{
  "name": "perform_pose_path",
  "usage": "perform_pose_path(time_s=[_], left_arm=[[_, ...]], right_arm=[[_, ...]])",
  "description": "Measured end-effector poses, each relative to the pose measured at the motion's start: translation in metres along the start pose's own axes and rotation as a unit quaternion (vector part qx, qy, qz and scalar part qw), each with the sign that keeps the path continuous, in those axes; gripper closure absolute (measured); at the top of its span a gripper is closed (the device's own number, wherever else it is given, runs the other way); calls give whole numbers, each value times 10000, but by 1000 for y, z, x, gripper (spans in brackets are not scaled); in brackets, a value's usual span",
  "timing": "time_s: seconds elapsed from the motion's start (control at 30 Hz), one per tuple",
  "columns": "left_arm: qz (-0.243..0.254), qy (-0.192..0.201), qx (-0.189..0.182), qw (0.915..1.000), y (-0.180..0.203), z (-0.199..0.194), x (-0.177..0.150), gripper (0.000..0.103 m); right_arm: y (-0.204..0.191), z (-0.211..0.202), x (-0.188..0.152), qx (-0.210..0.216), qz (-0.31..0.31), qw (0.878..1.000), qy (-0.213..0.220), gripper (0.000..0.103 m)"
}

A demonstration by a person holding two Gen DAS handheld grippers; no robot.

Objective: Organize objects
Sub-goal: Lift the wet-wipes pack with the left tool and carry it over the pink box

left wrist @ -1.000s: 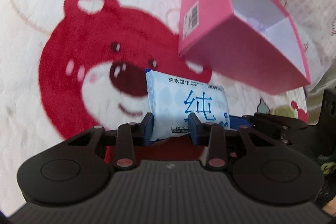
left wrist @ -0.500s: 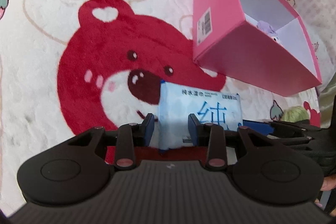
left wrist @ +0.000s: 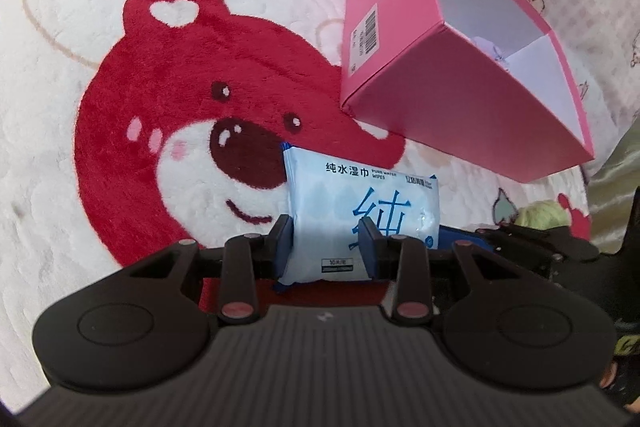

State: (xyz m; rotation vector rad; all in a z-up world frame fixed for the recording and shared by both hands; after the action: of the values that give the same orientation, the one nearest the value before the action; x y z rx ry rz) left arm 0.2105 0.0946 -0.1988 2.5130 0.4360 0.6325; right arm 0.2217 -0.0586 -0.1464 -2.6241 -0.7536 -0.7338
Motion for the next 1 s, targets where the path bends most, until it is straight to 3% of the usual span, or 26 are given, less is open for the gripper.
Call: perform_pose_path(time_s=[0.2, 0.3, 1.0], left_arm=[[67, -229, -4, 9997, 10, -5, -8, 67], [222, -207, 7, 9995, 17, -14, -9, 67], [640, -50, -305, 9975, 67, -74, -25, 59]], right_arm=[[-9, -10, -3, -115, -66, 9999, -11, 51], [-19, -19, -4, -397, -453, 9981, 108, 50], [-43, -87, -4, -540, -694, 9944, 583, 25]])
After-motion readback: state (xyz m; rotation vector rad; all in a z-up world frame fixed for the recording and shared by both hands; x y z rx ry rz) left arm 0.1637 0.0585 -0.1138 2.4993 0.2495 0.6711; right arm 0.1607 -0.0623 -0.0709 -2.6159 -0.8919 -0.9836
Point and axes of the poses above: each gripper's, at about its wrist camera, not at the fingertips, and z roughly the way its jaws point, y to its right, x to its top, the point moved 7 cm from there along z, roughly the way its jaws point, and after that the axes turned 6 degrees about -z, right-handed, at the moved point
